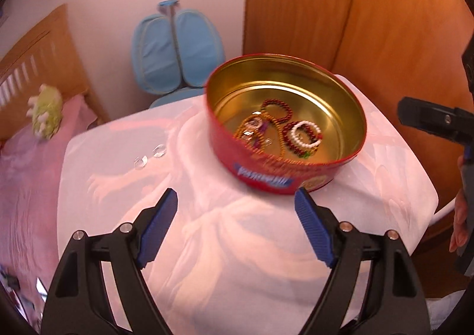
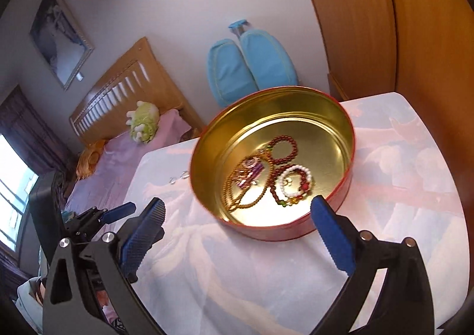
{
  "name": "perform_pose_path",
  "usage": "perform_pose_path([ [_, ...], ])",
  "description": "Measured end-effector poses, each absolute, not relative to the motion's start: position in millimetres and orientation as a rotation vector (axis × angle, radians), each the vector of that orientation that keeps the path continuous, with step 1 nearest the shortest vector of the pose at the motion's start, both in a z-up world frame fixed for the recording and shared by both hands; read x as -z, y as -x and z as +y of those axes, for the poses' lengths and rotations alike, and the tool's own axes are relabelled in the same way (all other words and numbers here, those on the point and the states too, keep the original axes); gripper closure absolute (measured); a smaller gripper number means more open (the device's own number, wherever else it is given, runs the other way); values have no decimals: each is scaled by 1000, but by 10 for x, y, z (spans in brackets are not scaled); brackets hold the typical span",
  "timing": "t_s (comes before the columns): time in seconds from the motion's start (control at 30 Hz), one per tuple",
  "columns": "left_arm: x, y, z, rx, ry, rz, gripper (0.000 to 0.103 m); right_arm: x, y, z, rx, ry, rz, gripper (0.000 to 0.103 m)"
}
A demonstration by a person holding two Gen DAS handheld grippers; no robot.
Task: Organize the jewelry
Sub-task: 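Withdraw both tools from the tin toward the two silver hoop earrings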
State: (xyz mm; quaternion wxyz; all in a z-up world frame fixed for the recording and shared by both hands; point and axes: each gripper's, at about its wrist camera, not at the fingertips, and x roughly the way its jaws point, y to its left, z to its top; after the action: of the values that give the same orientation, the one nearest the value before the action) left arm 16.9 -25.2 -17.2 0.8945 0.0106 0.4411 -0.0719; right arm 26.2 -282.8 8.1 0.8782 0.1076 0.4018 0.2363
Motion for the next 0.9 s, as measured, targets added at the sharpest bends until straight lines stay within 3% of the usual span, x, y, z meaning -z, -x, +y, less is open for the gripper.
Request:
perform_pose_path([
  [0.33,3,376,232,83,21,862,23,-62,5,-2285,-639,-222,837,4],
  [0.9,501,-279,1299,113,116,1007,23,205,-353,-1208,-603,-202,950,4],
])
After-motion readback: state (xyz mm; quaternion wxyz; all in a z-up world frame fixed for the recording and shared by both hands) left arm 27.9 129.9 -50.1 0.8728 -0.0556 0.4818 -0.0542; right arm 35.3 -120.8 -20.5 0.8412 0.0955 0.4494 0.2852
